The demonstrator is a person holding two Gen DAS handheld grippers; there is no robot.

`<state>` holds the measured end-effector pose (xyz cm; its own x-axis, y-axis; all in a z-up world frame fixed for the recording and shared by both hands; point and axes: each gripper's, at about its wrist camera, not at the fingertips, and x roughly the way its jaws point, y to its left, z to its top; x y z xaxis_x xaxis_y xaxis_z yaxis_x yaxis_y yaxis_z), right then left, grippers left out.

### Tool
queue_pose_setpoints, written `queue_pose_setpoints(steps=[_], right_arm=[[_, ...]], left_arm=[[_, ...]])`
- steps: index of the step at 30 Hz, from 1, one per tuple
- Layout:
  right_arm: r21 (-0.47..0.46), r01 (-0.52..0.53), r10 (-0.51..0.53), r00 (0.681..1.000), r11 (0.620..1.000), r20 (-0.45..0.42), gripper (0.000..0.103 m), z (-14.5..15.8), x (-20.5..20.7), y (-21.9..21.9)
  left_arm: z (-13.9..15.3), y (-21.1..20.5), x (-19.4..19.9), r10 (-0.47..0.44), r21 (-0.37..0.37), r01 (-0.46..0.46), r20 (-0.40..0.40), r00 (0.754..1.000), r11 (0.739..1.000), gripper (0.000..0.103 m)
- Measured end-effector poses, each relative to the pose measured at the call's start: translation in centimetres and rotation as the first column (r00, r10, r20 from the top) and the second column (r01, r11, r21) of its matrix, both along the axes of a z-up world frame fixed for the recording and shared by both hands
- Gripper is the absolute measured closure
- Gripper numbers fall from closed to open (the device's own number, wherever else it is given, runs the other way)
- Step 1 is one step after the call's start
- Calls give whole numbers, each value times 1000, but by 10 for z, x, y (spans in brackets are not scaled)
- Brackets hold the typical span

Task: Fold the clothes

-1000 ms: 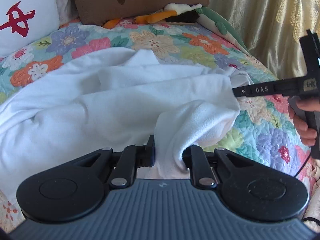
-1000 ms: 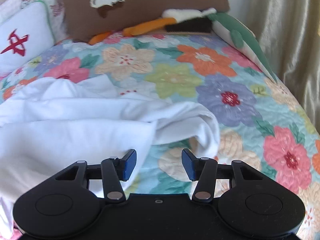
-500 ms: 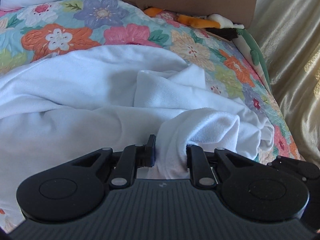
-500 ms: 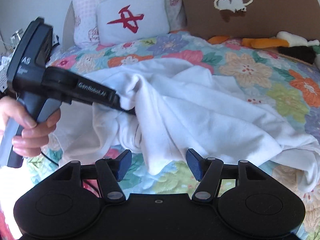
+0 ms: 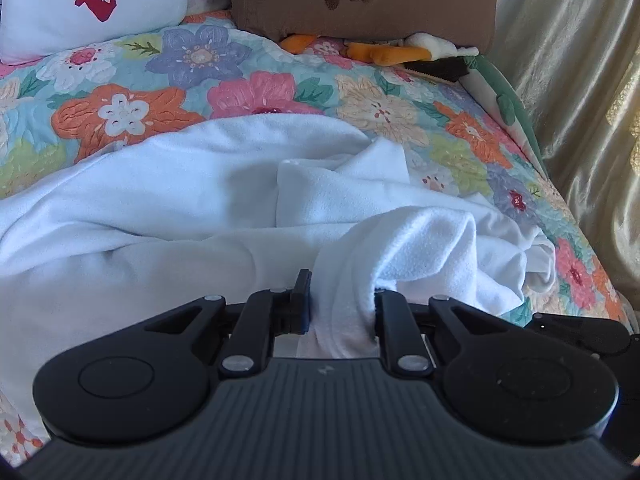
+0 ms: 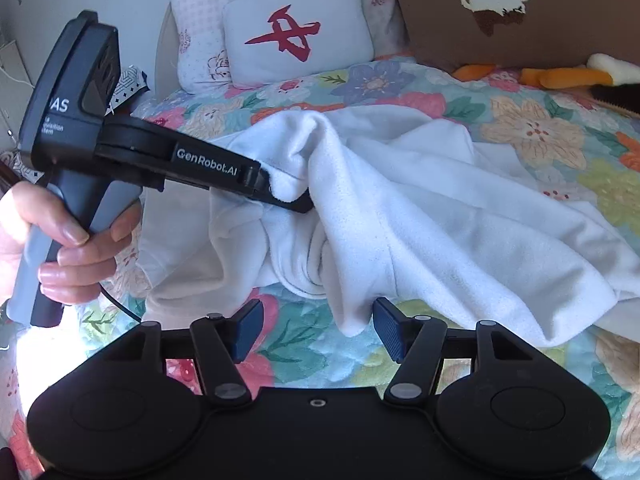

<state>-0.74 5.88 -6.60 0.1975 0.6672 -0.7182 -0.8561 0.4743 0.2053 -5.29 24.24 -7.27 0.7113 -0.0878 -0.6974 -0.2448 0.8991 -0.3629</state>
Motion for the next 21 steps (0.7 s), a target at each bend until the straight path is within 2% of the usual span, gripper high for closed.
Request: queue_pose_setpoints(steps=[4, 7, 9, 12, 13, 14, 15, 18, 19, 20, 21], right_arm=[[-6, 19, -19, 1000, 1000, 12, 37, -4, -1, 3], [42, 43, -44, 999, 998, 22, 37, -4, -1, 3], [56, 33, -35, 999, 998, 20, 37, -2, -3, 4], [8, 82, -82, 991, 997, 106, 39, -2, -7, 11], [-6, 117, -115, 985, 993, 132, 45, -3, -5, 12], [-12, 156, -153, 977, 988, 148, 81, -5, -1, 12], [-6, 191, -188, 972, 982, 144, 97, -7, 7, 10], [91, 266, -274, 957, 960, 96, 98, 1, 31, 0], [120, 272, -283, 956, 955, 83, 97, 7, 35, -2], [151, 270, -281, 958, 951, 61, 97, 13, 39, -4], [182, 268, -279, 960, 946, 38, 97, 19, 43, -7]], left_arm=[[0, -1, -15, 10, -23, -9, 43, 999, 1000, 88], [-7, 0, -24, 26, -48, -24, 48, 998, 999, 88], [-10, 6, -27, 48, -89, -43, 52, 997, 995, 88], [-10, 15, -32, 71, -172, -59, 64, 995, 983, 89], [-9, 16, -34, 70, -188, -57, 64, 995, 981, 88], [-8, 16, -35, 63, -195, -50, 64, 996, 980, 88], [-6, 14, -37, 48, -190, -35, 65, 997, 981, 88], [-1, 4, -45, -1, -128, 10, 73, 997, 992, 87], [1, 0, -49, -9, -106, 17, 76, 997, 994, 81], [2, -4, -52, -16, -85, 23, 76, 997, 996, 70], [4, -8, -57, -29, -64, 34, 82, 996, 997, 66]])
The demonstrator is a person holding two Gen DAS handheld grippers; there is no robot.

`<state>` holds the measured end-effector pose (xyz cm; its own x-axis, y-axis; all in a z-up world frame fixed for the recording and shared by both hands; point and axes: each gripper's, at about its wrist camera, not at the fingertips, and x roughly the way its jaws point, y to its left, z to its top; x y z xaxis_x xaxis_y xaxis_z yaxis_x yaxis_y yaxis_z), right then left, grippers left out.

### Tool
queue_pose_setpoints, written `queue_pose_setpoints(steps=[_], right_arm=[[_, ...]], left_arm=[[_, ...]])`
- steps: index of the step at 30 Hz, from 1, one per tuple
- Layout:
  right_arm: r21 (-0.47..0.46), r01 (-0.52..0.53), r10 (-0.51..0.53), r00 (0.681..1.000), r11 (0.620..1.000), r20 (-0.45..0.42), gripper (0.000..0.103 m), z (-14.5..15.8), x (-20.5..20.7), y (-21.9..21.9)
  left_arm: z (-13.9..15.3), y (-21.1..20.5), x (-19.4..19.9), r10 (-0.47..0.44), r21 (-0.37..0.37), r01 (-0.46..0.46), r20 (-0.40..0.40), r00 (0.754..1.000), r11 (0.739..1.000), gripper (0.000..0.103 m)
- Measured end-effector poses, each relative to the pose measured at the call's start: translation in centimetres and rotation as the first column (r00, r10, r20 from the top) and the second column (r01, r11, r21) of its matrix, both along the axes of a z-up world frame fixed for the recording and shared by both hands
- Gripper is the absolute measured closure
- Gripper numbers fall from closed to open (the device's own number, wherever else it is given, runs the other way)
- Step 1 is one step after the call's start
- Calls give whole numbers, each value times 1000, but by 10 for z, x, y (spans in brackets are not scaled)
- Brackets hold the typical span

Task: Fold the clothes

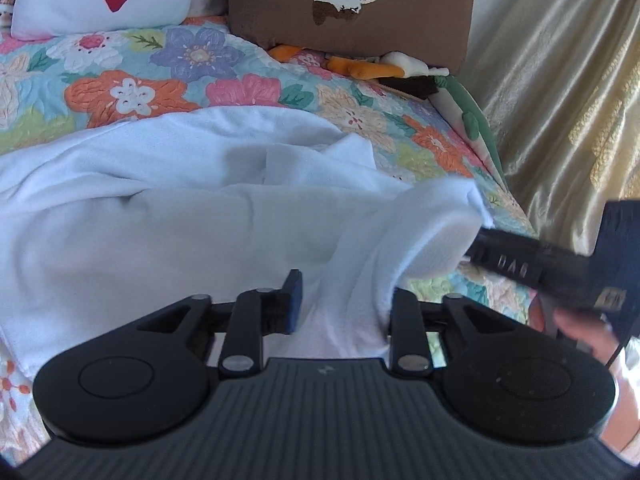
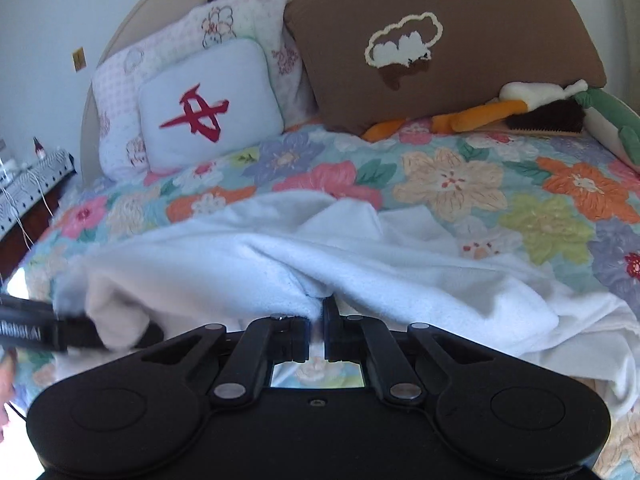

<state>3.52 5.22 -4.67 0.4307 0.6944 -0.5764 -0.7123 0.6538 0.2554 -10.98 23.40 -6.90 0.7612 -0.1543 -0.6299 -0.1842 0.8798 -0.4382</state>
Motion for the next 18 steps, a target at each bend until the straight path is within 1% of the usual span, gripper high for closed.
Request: queue_pose_setpoints(steps=[2, 3, 4, 6, 7, 8, 9, 10, 11, 13, 14, 16, 17, 18], right_arm=[[88, -21, 25, 999, 996, -44, 97, 11, 4, -6], [134, -32, 42, 997, 990, -68, 97, 16, 5, -9], [159, -42, 54, 996, 986, -74, 97, 20, 5, -11], [158, -59, 68, 996, 986, -49, 97, 26, 4, -11], [157, -68, 74, 997, 985, -37, 97, 29, 3, -11], [157, -76, 81, 996, 985, -25, 97, 32, 3, -11], [135, -74, 76, 997, 988, -6, 96, 32, 3, -9], [95, -60, 59, 998, 994, 15, 95, 27, 6, -7], [61, -44, 42, 999, 997, 30, 89, 22, 8, -5], [-4, -14, 14, 999, 1000, 41, 77, 9, 11, -5], [-16, -14, 15, 999, 1000, 34, 67, 5, 11, -7], [-40, -27, 28, 999, 999, 19, 64, -3, 10, -10], [-59, -56, 57, 998, 997, 14, 60, -6, 6, -11], [-87, -91, 92, 996, 992, 9, 58, -9, 1, -10]], left_arm=[[2, -10, -8, -34, 51, 33, 7, 999, 998, 55], [3, -17, -10, -54, 91, 54, 1, 999, 994, 53], [4, -24, -11, -70, 140, 70, -1, 998, 988, 52], [7, -39, -14, -98, 246, 95, 3, 995, 965, 53], [9, -45, -14, -116, 287, 109, 7, 993, 952, 68], [11, -50, -14, -135, 323, 126, 4, 991, 938, 98], [14, -53, -11, -145, 341, 137, -1, 989, 930, 96], [18, -55, -9, -143, 343, 134, 2, 990, 930, 96], [21, -54, -6, -139, 334, 128, 10, 990, 934, 96], [28, -47, 1, -102, 305, 86, 37, 994, 949, 96], [30, -44, 5, -73, 308, 55, 49, 996, 950, 96], [31, -36, 13, -13, 343, -10, 65, 998, 939, 96], [30, -31, 17, 13, 336, -33, 62, 998, 941, 96], [28, -23, 22, 36, 298, -49, 49, 998, 953, 96]])
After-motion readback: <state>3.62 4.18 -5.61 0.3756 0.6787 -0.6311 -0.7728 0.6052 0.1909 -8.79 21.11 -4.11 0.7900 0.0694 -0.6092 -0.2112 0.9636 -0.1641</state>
